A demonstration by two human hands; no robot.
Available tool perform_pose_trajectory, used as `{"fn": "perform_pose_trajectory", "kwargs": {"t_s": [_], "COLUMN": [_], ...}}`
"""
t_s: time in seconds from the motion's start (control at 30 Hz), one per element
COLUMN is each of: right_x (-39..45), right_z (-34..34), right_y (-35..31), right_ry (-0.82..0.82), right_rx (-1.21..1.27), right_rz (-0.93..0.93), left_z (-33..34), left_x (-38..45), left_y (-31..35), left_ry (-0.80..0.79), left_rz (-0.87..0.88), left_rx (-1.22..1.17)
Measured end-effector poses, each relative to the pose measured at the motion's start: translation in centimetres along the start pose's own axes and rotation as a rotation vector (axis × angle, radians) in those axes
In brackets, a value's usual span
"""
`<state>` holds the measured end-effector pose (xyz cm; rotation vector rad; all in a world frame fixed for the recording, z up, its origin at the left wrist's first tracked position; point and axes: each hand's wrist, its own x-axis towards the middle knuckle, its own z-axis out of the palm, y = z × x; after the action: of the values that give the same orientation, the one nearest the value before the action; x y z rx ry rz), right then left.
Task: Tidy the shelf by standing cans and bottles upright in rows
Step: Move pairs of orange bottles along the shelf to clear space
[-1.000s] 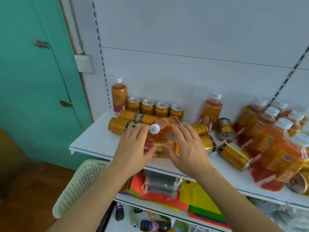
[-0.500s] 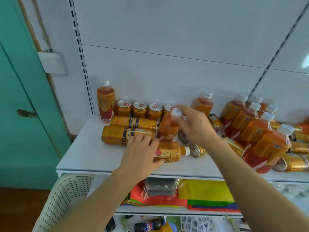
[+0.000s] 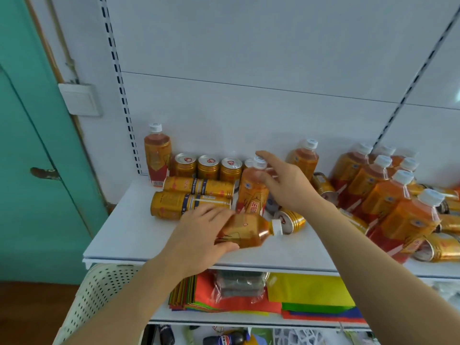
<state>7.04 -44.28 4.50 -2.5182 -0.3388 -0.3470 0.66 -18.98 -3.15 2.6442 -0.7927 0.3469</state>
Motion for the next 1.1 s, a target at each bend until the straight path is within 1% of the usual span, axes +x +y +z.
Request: {"fn": "perform_pose_trajectory", "kwargs": {"t_s": [0.1, 0.23, 0.3, 0.4, 0.53, 0.67, 0.8, 0.87, 0.93, 1.0, 1.1], "right_x": [0.3, 0.1, -0.6, -1.7, -3.3, -4.4, -5.9, -6.8, -7.8, -8.3, -8.9], "right_z": [0.3, 0.1, 0.2, 1.2, 2.8, 3.0, 3.7, 4.6, 5.7, 6.3, 6.6], "right_y": [0.3, 0.5, 0.6, 0.0, -1.2, -1.6, -2.2, -2.2, -1.9, -1.8, -1.8], "right_ry": [0.007, -0.018, -0.01, 0.022, 0.08, 0.139, 0.227, 0.17, 0.095, 0.093, 0.133], "right_rx": [0.097, 0.082, 0.114, 0.152, 0.153, 0.177, 0.299, 0.303, 0.221, 0.179, 0.168], "right_rz": [0.024, 0.013, 0.001, -0.032, -0.089, -0.009, 0.03, 0.075, 0.073, 0.071, 0.094], "left_z": [-0.5, 0.0, 0.0, 0.2, 0.7, 1.1, 0.6, 0.5, 0.4, 0.3, 0.1], "left_x": [-1.5, -1.6, -1.6, -1.7, -2.3, -2.8, -3.0, -3.0, -3.0, -2.9, -2.8], "left_y": [-1.2, -2.1, -2.6, -2.9, -2.2, -1.9, -2.0, -2.0, -1.8, -1.8, -1.7], "left_ry": [0.078, 0.255, 0.269, 0.247, 0.288, 0.25, 0.236, 0.212, 0.195, 0.188, 0.21], "left_rz": [-0.209, -0.381, -0.423, -0.4, -0.385, -0.37, -0.358, -0.343, -0.339, -0.339, -0.323], "left_rx": [-0.357, -0.569, -0.649, -0.653, -0.621, -0.658, -0.653, -0.631, -0.611, -0.619, -0.634]}}
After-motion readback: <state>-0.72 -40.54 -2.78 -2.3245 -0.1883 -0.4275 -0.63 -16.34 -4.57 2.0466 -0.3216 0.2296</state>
